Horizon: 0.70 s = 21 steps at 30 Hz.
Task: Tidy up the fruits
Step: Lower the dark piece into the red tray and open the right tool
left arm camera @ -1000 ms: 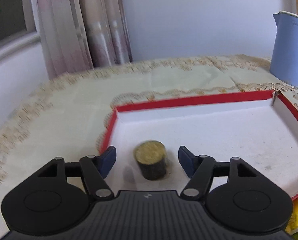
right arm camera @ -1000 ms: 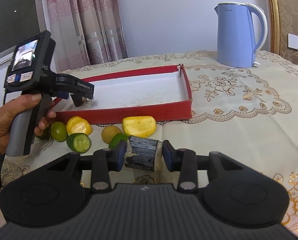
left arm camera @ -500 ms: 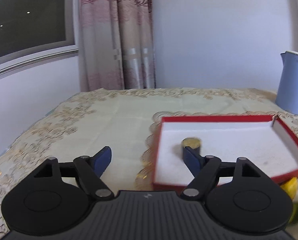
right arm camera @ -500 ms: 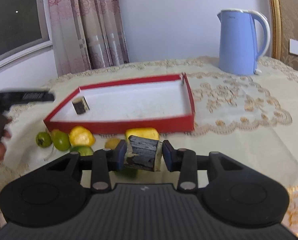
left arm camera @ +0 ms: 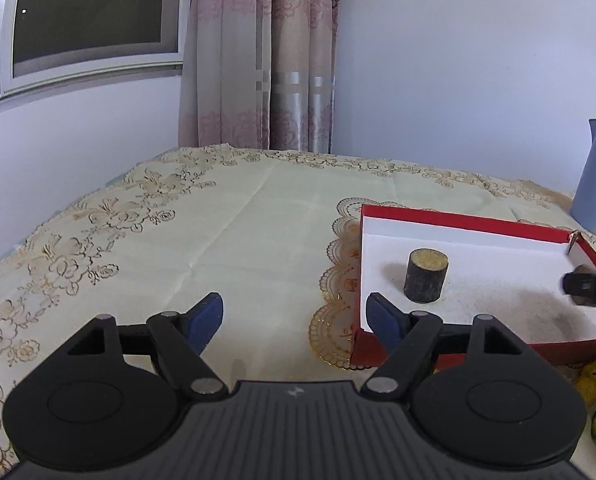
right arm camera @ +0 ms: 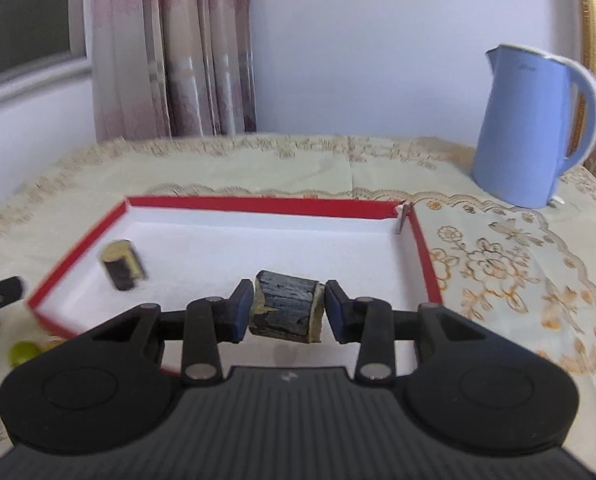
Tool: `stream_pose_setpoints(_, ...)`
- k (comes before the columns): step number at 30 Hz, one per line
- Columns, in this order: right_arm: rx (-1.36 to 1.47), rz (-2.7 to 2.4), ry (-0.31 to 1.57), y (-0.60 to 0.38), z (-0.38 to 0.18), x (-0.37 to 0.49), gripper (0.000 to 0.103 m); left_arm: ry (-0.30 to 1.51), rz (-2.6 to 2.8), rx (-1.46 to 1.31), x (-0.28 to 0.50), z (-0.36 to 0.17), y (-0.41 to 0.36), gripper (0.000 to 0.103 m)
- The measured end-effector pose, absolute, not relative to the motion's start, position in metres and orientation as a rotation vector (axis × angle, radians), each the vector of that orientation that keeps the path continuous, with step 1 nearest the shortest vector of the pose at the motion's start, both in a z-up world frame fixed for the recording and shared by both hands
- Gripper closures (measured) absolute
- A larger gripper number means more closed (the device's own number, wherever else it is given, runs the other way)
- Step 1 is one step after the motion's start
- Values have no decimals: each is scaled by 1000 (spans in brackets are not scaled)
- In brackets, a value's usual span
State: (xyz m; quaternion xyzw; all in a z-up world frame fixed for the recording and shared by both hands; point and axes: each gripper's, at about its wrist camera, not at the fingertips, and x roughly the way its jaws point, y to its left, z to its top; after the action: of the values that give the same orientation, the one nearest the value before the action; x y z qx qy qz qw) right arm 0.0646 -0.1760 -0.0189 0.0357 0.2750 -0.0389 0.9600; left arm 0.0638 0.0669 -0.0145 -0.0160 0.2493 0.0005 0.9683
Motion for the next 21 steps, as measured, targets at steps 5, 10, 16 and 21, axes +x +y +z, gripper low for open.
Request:
stream_pose_setpoints(5,97,-77,601,-180,-38,92,65,510,-4,-51,66,-18,71,24)
stream_pose_setpoints(10,115,-95,545,-185,-32,82,52,520,-2,-44,67,-20,69,24)
stream_pose_setpoints(16,191,-144,496,-197,-23,31,49,513,-18,-27,53,-13,74,24)
stream_pose_setpoints(21,223,-204,417,-204,-32,-28,43,518,-45,42,38,-11,70,24)
